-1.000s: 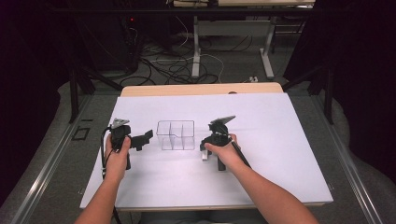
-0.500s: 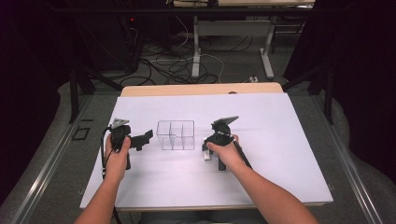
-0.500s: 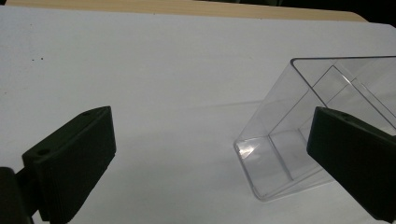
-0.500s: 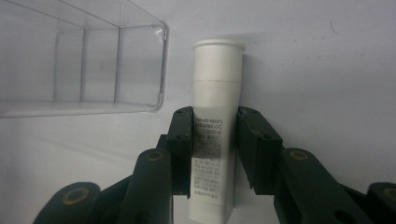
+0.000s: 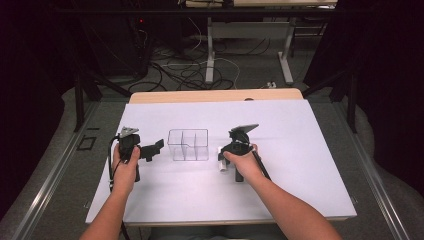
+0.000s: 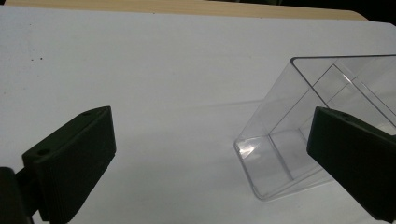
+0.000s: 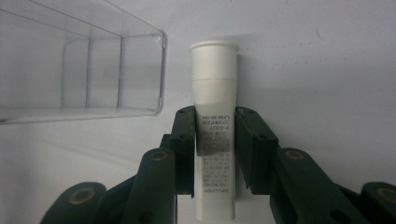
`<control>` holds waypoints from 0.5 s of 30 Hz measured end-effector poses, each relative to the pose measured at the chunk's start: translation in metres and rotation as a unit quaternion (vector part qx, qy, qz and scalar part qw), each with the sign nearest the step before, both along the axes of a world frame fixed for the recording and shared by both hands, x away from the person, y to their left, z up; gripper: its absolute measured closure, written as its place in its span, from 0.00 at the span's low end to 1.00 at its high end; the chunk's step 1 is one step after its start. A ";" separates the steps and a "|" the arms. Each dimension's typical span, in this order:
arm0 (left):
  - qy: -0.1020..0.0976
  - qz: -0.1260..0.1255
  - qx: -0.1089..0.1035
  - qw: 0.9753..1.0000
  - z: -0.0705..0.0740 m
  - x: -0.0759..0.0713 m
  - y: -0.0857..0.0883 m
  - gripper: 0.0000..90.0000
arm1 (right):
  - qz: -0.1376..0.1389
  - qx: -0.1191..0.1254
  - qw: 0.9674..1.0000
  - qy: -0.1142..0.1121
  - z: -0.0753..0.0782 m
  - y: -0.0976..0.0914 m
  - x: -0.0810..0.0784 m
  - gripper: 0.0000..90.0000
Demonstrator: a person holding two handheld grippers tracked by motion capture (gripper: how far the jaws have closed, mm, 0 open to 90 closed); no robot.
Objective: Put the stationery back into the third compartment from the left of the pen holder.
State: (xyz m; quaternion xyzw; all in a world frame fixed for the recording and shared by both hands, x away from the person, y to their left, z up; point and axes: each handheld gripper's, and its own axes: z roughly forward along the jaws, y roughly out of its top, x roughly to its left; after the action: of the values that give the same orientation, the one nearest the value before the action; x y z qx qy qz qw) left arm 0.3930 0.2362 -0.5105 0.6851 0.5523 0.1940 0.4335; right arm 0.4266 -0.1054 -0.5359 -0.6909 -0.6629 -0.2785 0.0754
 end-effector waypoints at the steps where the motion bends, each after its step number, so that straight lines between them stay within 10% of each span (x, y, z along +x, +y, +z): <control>1: 0.000 0.000 0.000 1.000 0.000 0.000 0.000 0.01 | 0.002 0.003 1.000 0.000 0.001 0.000 0.000 0.78; 15: 0.000 0.000 0.001 1.000 0.000 0.000 0.000 0.01 | 0.010 0.005 1.000 -0.008 0.000 -0.004 -0.001 0.78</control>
State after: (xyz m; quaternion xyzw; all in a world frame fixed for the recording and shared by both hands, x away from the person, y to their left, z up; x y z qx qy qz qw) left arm 0.3931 0.2365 -0.5106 0.6854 0.5523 0.1944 0.4328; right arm 0.4260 -0.1099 -0.5358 -0.6816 -0.6690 -0.2865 0.0765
